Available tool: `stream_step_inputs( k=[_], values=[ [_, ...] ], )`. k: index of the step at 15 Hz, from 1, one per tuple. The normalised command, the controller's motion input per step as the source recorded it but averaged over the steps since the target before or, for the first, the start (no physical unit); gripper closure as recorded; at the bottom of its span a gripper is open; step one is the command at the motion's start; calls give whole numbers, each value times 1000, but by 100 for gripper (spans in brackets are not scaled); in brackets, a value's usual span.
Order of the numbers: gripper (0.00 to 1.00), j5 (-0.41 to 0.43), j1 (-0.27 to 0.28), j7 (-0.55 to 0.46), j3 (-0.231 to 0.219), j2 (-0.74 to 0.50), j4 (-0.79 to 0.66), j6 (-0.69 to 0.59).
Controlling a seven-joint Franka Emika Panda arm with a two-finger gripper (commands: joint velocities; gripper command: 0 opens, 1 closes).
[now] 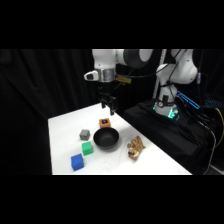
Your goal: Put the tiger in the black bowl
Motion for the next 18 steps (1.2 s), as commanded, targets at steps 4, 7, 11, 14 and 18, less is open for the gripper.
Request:
stream_step_inputs(
  k=[4, 7, 11, 14, 18],
  values=[
    [0, 45, -12, -16, 16, -24, -24, 50],
    [0, 40, 32, 65, 58, -143, -213, 197],
    [0, 14, 87, 139, 99, -238, -414, 335],
    [0, -14, 120, 185, 120, -266, -485, 359],
    [0, -20, 131, 212, 128, -277, -417, 279]
  ],
)
